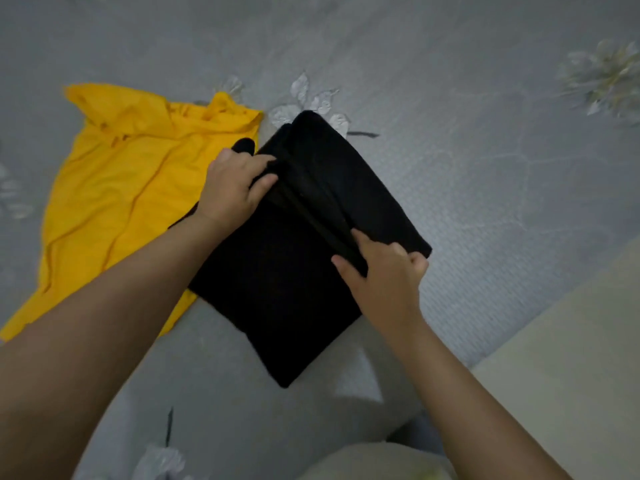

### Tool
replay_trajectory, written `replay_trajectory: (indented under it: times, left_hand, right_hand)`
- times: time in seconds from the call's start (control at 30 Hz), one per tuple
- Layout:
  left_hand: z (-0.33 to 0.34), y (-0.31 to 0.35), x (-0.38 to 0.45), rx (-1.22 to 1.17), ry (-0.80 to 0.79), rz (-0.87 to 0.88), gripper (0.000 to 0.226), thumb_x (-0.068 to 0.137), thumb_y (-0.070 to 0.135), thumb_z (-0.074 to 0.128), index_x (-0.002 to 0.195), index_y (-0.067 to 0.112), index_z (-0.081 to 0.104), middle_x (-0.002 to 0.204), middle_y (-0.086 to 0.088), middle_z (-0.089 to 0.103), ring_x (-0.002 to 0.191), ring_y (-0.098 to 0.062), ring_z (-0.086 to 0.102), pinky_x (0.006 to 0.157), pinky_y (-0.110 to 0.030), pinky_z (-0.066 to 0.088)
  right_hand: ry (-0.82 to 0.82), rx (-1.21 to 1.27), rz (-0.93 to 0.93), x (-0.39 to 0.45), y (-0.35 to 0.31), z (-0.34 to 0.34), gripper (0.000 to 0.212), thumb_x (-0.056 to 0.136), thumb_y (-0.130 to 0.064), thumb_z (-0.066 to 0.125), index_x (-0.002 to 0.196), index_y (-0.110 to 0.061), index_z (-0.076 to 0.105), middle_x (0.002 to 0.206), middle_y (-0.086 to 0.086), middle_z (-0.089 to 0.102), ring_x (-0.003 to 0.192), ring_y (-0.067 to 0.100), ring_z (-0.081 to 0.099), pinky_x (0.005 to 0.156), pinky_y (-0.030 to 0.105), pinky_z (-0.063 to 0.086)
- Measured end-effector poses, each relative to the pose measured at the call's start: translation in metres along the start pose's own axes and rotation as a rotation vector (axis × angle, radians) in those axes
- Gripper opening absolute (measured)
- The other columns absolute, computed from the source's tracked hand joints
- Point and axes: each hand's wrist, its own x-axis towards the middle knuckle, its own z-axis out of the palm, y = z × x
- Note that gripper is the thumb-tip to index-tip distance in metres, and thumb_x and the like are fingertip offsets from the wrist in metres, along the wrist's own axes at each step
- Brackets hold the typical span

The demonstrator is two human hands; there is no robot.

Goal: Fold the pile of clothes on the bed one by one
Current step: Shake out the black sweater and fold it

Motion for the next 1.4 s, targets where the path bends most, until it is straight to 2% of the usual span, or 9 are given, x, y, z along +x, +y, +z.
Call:
replay_trajectory:
  times: [0.33, 0.43, 0.57, 0.7, 0.77, 0.9, 1.03, 1.2, 1.4]
  left_hand:
    - [-0.012, -0.067, -0.123, -0.039, 0.131, 0.000, 0.022, 0.083, 0.003, 0.044, 0.087, -0.008, 0.063, 0.072, -0.026, 0.058, 0.072, -0.042, 0.057, 0.068, -0.038, 0.022]
    - [0.003, -0.092, -0.163, 0.016, 0.090, 0.073, 0.022, 0.083, 0.007, 0.044, 0.089, -0.004, 0.062, 0.078, -0.028, 0.060, 0.070, -0.043, 0.059, 0.071, -0.044, 0.037]
    - [0.021, -0.105, -0.203, 0.034, 0.003, -0.009, 0.024, 0.082, 0.008, 0.052, 0.105, 0.007, 0.053, 0.096, -0.034, 0.060, 0.083, -0.051, 0.057, 0.071, -0.057, 0.046]
    - [0.019, -0.105, -0.189, 0.034, 0.111, -0.120, 0.039, 0.078, -0.005, 0.051, 0.117, 0.001, 0.053, 0.105, -0.037, 0.055, 0.090, -0.052, 0.054, 0.078, -0.057, 0.044]
    - [0.016, -0.103, -0.166, -0.046, 0.105, -0.222, 0.045, 0.084, 0.015, 0.050, 0.125, -0.004, 0.050, 0.117, -0.035, 0.050, 0.106, -0.050, 0.048, 0.093, -0.053, 0.035]
    - [0.026, -0.096, -0.110, -0.142, -0.089, -0.344, 0.077, 0.085, 0.050, 0.054, 0.145, 0.014, 0.020, 0.144, -0.025, 0.027, 0.133, -0.038, 0.024, 0.109, -0.043, 0.018]
    - [0.042, -0.094, -0.071, -0.150, -0.294, -0.433, 0.098, 0.074, 0.069, 0.049, 0.146, 0.028, -0.004, 0.140, -0.021, 0.034, 0.126, -0.039, 0.035, 0.100, -0.044, 0.033]
    - [0.053, -0.088, -0.064, -0.314, -0.296, -0.508, 0.113, 0.070, 0.060, 0.064, 0.146, 0.018, -0.010, 0.144, -0.017, 0.034, 0.125, -0.035, 0.041, 0.099, -0.039, 0.037]
    - [0.073, -0.036, -0.114, -0.518, -0.118, -0.422, 0.109, 0.069, 0.044, 0.074, 0.146, 0.010, 0.005, 0.151, -0.014, 0.020, 0.138, -0.028, 0.022, 0.115, -0.034, 0.015]
  right_hand:
    - [0.153, -0.265, -0.126, -0.103, -0.070, 0.090, 0.044, 0.058, -0.041, 0.081, 0.096, -0.020, 0.072, 0.053, -0.007, 0.053, 0.052, 0.011, 0.052, 0.070, 0.029, 0.037]
    - [-0.049, -0.280, -0.133, -0.119, -0.070, 0.111, 0.054, 0.061, -0.037, 0.081, 0.109, -0.018, 0.067, 0.068, -0.003, 0.061, 0.065, 0.012, 0.058, 0.076, 0.029, 0.047]
    - [-0.479, -0.097, -0.185, -0.131, -0.054, 0.116, 0.051, 0.093, -0.036, 0.044, 0.141, -0.022, 0.032, 0.115, 0.005, 0.051, 0.108, 0.017, 0.045, 0.100, 0.026, 0.022]
    - [-0.175, 0.204, -0.045, -0.139, -0.043, 0.090, 0.040, 0.086, -0.021, 0.062, 0.122, -0.007, 0.056, 0.110, 0.015, 0.062, 0.103, 0.029, 0.055, 0.088, 0.024, 0.032]
    - [0.013, 0.243, 0.197, -0.132, -0.038, 0.082, 0.058, 0.083, -0.028, 0.065, 0.134, -0.011, 0.043, 0.125, 0.016, 0.051, 0.116, 0.028, 0.046, 0.094, 0.027, 0.031]
    - [-0.027, 0.549, 0.570, -0.096, -0.042, 0.089, 0.090, 0.081, -0.036, 0.065, 0.146, -0.028, 0.004, 0.141, 0.013, 0.034, 0.121, 0.021, 0.040, 0.096, 0.025, 0.030]
    - [0.061, 0.661, 0.759, -0.067, -0.047, 0.103, 0.096, 0.076, -0.035, 0.071, 0.144, -0.039, 0.003, 0.141, 0.016, 0.024, 0.117, 0.028, 0.042, 0.096, 0.033, 0.037]
    - [0.102, 0.736, 0.626, -0.050, -0.024, 0.097, 0.086, 0.079, -0.012, 0.069, 0.143, -0.036, 0.017, 0.141, -0.001, 0.039, 0.107, 0.004, 0.040, 0.093, 0.020, 0.033]
    - [0.014, 0.329, 0.471, -0.041, 0.050, 0.038, 0.076, 0.079, -0.012, 0.069, 0.142, -0.023, 0.029, 0.137, 0.006, 0.047, 0.120, 0.019, 0.046, 0.093, 0.020, 0.031]
